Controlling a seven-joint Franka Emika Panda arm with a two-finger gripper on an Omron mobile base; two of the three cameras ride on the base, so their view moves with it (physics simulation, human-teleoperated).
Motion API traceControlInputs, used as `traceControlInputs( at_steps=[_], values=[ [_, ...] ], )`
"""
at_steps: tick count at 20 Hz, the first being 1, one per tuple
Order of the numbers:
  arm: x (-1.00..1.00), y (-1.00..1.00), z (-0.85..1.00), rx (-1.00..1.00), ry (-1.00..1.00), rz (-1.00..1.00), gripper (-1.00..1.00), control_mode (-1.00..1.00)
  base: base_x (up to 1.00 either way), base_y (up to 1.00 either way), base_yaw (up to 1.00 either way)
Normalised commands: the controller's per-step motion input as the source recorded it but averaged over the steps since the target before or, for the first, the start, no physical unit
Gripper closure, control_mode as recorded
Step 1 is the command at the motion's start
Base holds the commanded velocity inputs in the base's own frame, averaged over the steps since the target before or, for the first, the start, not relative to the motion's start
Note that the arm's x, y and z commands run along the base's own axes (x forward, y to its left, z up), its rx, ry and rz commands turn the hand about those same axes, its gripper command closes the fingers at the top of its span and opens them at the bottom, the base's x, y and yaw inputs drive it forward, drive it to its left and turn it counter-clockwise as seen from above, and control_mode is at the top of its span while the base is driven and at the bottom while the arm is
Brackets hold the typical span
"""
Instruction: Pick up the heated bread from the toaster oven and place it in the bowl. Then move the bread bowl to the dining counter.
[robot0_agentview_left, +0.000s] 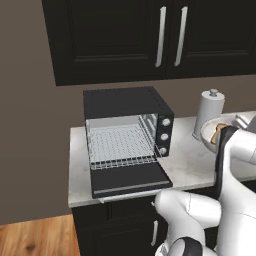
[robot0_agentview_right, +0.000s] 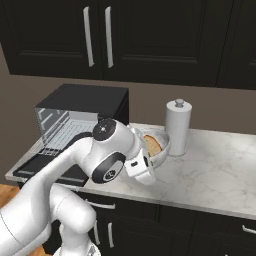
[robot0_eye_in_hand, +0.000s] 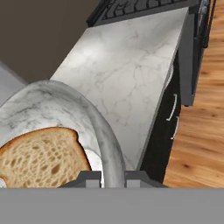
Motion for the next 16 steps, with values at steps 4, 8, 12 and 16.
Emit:
traceControlInputs(
  at_steps=[4,8,12,16],
  values=[
    [-0.14,0.0,0.21,0.12,-0.14,-0.09,1.0,-1.0,0.0,0.0,0.0],
    [0.0,-0.01,0.0,0.01,-0.01,-0.01,1.0,1.0,0.0,0.0,0.0],
    [0.0,0.0,0.0,0.0,0.0,0.0,1.0,1.0,-0.43,-0.13,0.32],
    [0.0,0.0,0.0,0.0,0.0,0.0,1.0,1.0,-1.0,-0.31,0.76]
  ],
)
